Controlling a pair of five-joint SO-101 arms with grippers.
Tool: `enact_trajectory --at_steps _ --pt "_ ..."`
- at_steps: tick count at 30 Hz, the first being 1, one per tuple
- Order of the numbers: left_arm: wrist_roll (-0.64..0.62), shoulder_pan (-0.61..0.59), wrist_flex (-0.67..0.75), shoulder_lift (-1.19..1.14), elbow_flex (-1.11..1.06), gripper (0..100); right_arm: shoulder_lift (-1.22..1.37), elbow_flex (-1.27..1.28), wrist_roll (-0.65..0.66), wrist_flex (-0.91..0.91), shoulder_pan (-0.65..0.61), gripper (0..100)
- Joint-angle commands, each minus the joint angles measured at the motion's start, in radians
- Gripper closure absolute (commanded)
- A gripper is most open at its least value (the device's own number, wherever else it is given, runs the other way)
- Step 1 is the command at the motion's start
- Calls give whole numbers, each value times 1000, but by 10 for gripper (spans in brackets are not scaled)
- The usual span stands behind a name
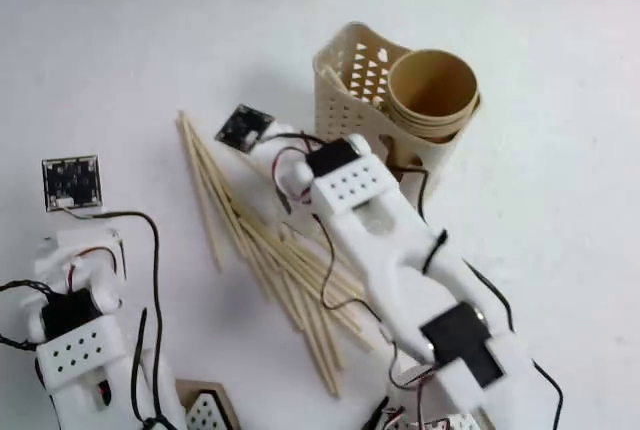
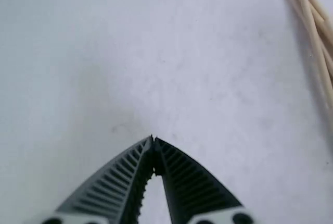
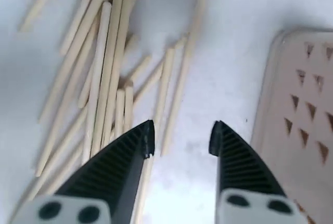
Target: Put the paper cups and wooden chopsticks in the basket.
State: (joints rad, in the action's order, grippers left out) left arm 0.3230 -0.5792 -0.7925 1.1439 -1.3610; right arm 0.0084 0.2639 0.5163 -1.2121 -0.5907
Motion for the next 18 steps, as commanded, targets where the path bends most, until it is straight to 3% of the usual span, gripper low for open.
enact_trajectory --at_steps 1,5,18 --pt "-3 -2 26 16 3 976 87 -147 34 -19 1 800" --pt "-3 -2 26 16 3 976 168 -184 117 -19 -5 800" --pt "-3 -2 26 16 3 976 334 -219 126 -13 -5 800"
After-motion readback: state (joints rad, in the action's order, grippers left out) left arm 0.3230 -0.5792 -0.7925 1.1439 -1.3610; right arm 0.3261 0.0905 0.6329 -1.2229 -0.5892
